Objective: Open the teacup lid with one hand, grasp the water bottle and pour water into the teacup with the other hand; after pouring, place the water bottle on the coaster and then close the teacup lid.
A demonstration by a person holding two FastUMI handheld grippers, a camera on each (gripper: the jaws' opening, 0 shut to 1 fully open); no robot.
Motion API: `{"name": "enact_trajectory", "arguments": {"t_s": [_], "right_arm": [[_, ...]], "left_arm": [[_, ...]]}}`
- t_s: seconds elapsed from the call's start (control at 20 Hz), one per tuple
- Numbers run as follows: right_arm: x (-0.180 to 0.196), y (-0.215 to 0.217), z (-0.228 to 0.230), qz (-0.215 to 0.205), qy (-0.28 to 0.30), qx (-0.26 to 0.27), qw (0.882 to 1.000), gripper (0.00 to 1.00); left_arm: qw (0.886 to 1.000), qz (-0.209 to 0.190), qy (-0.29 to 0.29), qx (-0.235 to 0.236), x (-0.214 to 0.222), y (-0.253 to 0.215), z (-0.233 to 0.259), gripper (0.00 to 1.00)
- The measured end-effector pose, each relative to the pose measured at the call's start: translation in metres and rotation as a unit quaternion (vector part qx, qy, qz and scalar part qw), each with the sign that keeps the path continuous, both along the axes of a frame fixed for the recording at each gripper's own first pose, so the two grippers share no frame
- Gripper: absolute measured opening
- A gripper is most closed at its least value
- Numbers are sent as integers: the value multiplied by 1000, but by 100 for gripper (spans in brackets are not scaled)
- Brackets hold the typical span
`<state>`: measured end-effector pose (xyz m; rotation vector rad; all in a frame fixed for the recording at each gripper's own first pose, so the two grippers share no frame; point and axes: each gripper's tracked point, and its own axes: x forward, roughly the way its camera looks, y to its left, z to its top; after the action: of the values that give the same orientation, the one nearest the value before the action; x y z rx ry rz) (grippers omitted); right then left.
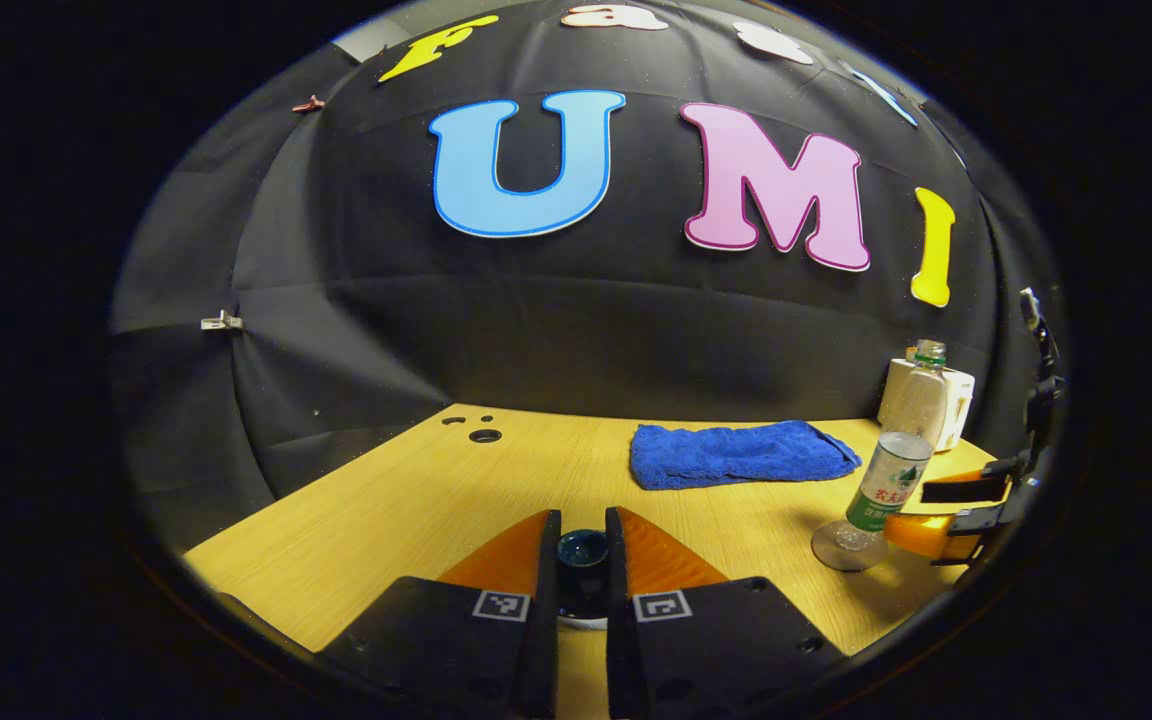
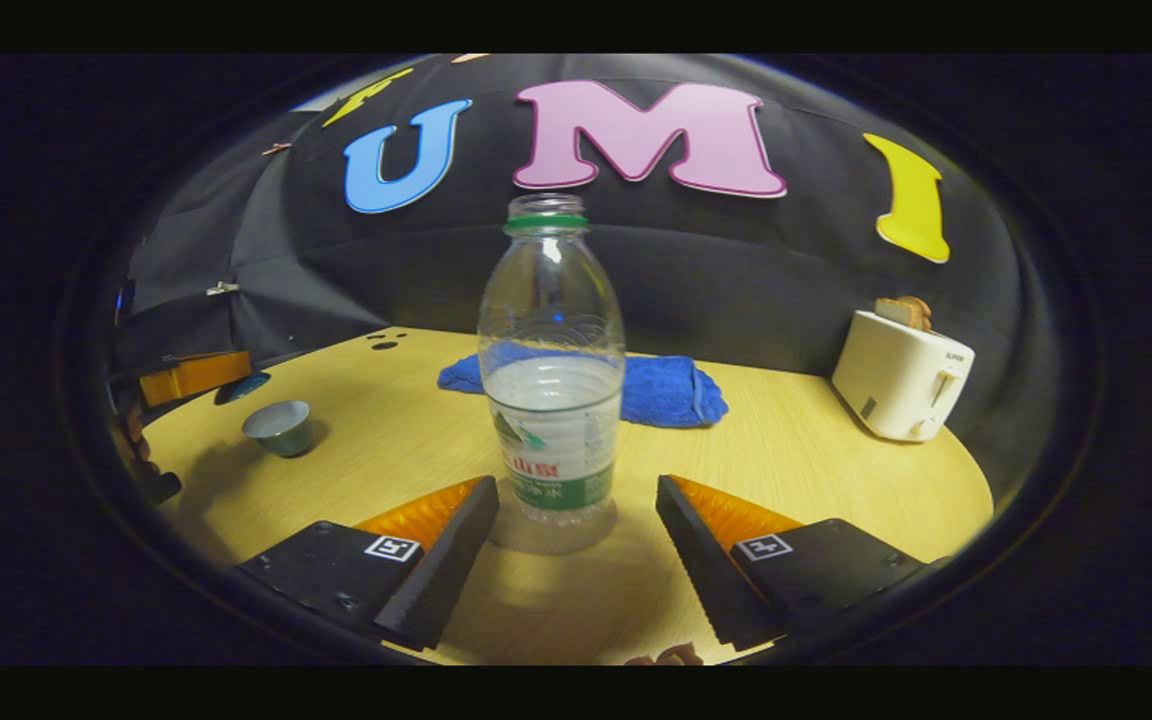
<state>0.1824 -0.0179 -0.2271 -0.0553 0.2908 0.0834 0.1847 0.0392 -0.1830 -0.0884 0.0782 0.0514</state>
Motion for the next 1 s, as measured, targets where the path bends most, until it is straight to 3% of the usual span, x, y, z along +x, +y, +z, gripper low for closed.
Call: {"name": "enact_trajectory", "arguments": {"t_s": [0.05, 0.4, 0.45, 0.5, 0.75, 0.8, 0.95, 1.0], "right_arm": [[-6, -4, 0, -5, 5, 7, 1000, 98], [-28, -29, 16, -59, -12, 7, 998, 98], [-28, -27, 17, -58, -14, 9, 998, 98], [-28, -27, 18, -56, -15, 9, 998, 98], [-32, -24, 16, -49, -9, 3, 999, 98], [-33, -25, 17, -48, -11, -1, 999, 98], [-35, -24, 21, -44, -14, -8, 999, 98], [-37, -23, 24, -43, -14, -8, 999, 98]], "left_arm": [[1000, 0, 3, 2, 5, -2, -6, 23], [999, -9, 15, 34, 14, -16, -26, 24], [999, -9, 14, 37, 14, -16, -26, 28], [999, -9, 15, 40, 14, -16, -28, 21], [999, -2, 23, 41, 15, -13, -36, 26], [999, -2, 24, 40, 15, -13, -36, 23], [999, -3, 24, 38, 13, -12, -34, 35], [999, -1, 22, 41, 9, -11, -31, 27]]}}
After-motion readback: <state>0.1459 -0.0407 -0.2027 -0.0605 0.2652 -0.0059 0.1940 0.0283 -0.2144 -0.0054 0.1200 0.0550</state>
